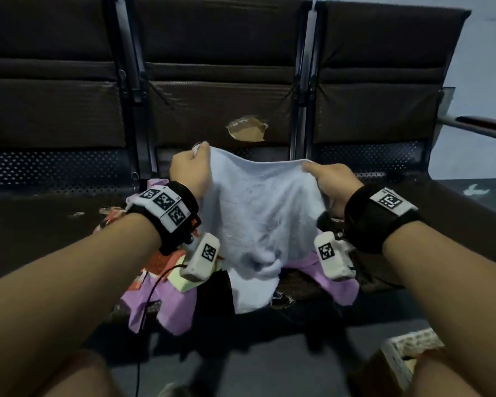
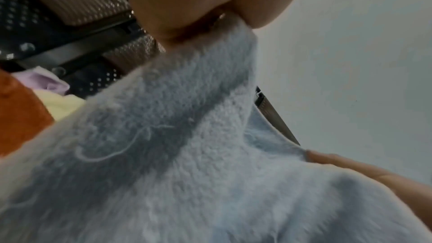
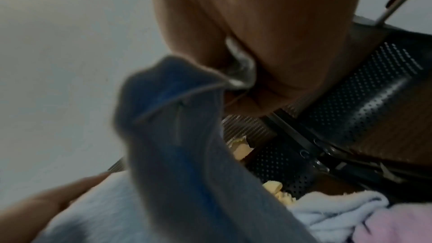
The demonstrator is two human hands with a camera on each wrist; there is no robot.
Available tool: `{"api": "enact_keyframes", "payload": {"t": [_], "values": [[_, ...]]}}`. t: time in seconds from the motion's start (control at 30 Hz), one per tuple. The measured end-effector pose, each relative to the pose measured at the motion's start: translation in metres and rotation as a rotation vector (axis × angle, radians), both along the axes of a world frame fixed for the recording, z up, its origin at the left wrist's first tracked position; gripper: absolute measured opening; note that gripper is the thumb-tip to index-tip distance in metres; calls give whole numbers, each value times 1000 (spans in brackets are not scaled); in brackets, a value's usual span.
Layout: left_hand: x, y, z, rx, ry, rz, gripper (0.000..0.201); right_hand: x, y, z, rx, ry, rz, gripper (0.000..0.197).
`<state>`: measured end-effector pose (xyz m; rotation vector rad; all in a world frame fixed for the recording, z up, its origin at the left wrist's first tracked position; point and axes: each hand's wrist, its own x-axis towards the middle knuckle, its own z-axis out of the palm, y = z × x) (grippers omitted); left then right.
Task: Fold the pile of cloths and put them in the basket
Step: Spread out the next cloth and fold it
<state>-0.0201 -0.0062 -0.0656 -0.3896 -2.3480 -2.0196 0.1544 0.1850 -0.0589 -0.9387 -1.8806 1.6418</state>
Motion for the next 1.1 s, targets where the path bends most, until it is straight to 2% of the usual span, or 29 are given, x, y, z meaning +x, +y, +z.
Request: {"api": "enact_keyframes", "payload": {"t": [0.1, 0.2, 0.37, 0.4, 0.43, 0.47, 0.53, 0.63, 0.67, 0.7, 0.77, 0.8, 0.87, 0.97, 1.03, 1.1], "values": [[23, 11, -4, 142, -87, -164, 46, -3, -6, -3, -122, 16, 10, 38], [55, 23, -3, 207, -128, -367, 37, -9, -17, -5, -169, 22, 59, 33], [90, 27, -11, -56, 162, -707, 36, -10, -32, -1, -231, 40, 183, 41], [93, 27, -13, -86, 190, -753, 32, -9, -34, -1, -222, 35, 211, 38], [95, 26, -15, -98, 187, -779, 31, -7, -36, -2, -180, 28, 244, 25], [95, 27, -16, -86, 145, -783, 31, -5, -37, -4, -136, 29, 279, 11], [91, 28, -18, -24, 45, -721, 28, -3, -36, -8, -44, 20, 291, 26], [71, 28, -23, -56, 125, -457, 11, 2, -33, -9, -6, -1, 321, 40], [66, 26, -24, -62, 114, -407, 16, 3, -33, -10, 3, -14, 352, 41], [62, 25, -24, -63, 72, -402, 34, 4, -34, -9, 16, -28, 378, 41], [57, 24, -25, -60, -61, -499, 64, 5, -33, -11, 28, -25, 407, 42], [56, 23, -25, -51, -120, -591, 63, 5, -32, -11, 26, -8, 420, 41], [53, 20, -24, -43, -222, -732, 42, 8, -30, -10, 31, 42, 438, 35], [48, 16, -25, -86, -250, -769, 20, 14, -18, -11, 73, 25, 499, 24], [44, 16, -26, -95, -186, -768, 19, 21, -7, -16, 184, -138, 515, 27], [40, 18, -27, -101, -100, -681, 25, 26, 5, -22, 277, -372, 489, 20]]}}
